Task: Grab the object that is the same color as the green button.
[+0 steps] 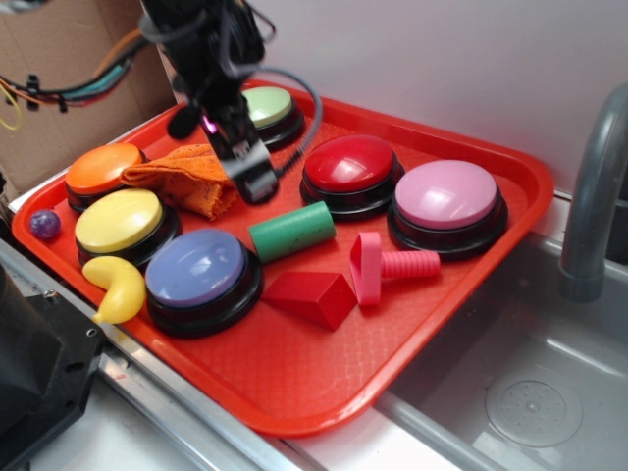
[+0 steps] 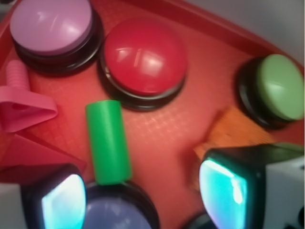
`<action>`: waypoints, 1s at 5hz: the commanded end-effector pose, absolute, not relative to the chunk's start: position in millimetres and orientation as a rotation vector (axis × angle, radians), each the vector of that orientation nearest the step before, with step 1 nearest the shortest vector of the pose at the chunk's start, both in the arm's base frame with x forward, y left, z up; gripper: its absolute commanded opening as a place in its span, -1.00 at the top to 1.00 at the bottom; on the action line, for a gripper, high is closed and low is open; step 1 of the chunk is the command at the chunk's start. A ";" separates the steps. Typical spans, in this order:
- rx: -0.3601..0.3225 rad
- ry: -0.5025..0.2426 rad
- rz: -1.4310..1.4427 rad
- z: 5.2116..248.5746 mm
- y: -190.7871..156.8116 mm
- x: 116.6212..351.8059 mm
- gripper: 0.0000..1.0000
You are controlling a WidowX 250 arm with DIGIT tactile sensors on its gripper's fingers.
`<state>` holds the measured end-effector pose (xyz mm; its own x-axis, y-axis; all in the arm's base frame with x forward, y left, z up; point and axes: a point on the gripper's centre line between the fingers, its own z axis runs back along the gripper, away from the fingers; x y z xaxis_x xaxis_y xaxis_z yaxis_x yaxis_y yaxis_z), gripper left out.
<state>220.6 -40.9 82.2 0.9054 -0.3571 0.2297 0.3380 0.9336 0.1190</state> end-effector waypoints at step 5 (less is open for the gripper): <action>0.098 -0.207 -0.172 73.6 -40.3 229.1 1.00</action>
